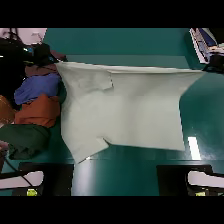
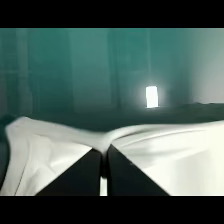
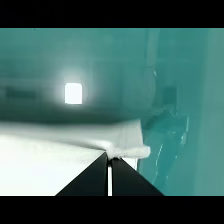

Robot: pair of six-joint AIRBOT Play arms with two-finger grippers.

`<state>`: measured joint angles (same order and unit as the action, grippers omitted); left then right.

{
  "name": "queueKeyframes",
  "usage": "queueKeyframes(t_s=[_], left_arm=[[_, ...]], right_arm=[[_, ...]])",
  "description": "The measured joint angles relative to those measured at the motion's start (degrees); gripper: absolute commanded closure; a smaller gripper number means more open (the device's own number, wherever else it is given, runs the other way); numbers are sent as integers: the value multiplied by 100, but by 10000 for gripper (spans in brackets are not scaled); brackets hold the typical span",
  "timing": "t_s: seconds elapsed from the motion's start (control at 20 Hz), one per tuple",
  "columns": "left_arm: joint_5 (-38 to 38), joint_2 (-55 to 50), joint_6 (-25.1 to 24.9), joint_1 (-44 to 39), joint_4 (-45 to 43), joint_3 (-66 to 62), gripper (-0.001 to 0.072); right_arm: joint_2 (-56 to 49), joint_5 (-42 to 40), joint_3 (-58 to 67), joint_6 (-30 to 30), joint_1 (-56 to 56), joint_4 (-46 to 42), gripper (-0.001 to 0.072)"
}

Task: Fold the shirts.

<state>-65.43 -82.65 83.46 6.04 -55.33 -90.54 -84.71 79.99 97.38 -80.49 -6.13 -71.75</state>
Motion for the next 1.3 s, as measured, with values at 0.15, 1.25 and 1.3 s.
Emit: queueKeyframes(t_s=[0.15,1.25,1.3], left_arm=[[551,-420,-334,0,155,42,681],[-778,575,-385,-24,-1132,2326,242],[-874,892,-334,-22,-1222,2675,242]], right_arm=[[-610,-271,363,0,208,-13,695],[546,85,-1862,-404,494,-590,406],[793,116,-2079,-407,439,-586,406]])
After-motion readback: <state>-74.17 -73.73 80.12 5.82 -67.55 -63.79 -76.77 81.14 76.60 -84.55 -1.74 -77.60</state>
